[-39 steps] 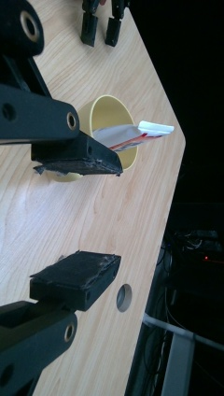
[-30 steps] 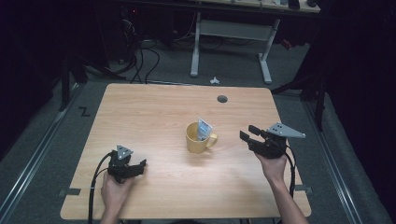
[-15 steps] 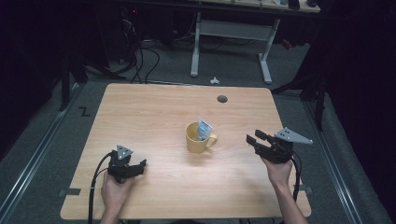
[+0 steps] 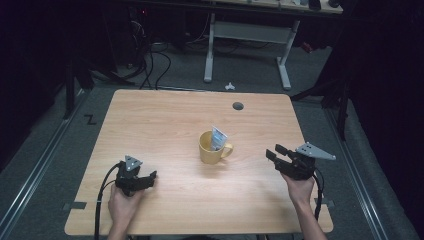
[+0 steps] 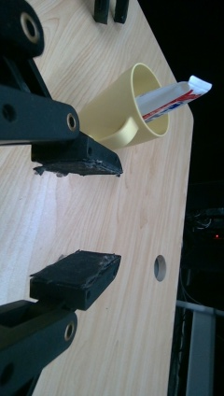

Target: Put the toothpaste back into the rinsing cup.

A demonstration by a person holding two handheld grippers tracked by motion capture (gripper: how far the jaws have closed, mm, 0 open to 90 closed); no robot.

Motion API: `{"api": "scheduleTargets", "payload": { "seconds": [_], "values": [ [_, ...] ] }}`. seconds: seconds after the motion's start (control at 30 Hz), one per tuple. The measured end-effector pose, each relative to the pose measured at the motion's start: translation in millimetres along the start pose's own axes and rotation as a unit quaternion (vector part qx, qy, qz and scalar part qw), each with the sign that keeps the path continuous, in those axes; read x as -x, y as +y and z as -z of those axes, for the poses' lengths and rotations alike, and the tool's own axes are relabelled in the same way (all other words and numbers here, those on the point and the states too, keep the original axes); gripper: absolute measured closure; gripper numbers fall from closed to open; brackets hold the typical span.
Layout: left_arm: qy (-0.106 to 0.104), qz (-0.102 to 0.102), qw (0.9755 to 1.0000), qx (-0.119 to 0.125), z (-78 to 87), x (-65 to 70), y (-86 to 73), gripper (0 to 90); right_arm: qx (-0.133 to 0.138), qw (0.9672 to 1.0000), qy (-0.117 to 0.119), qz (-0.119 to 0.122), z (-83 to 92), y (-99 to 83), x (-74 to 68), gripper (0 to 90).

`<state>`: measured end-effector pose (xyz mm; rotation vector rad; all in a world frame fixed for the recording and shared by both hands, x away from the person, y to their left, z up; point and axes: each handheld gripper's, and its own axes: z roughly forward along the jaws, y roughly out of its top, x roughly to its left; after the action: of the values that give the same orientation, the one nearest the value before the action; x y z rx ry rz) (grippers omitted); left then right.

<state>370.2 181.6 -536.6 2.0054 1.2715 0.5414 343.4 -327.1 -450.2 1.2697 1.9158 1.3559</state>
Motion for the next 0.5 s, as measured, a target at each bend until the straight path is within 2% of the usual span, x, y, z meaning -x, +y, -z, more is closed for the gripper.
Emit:
{"api": "scheduleTargets", "payload": {
  "seconds": [0.5],
  "values": [
    [0.0, 0.0, 1.0, 0.0, 0.0, 0.0, 0.0, 23.6, -0.021, 0.9997, -0.009, -0.006, -4.2, -18.6, -1.0, 50.2]
  ]
}}
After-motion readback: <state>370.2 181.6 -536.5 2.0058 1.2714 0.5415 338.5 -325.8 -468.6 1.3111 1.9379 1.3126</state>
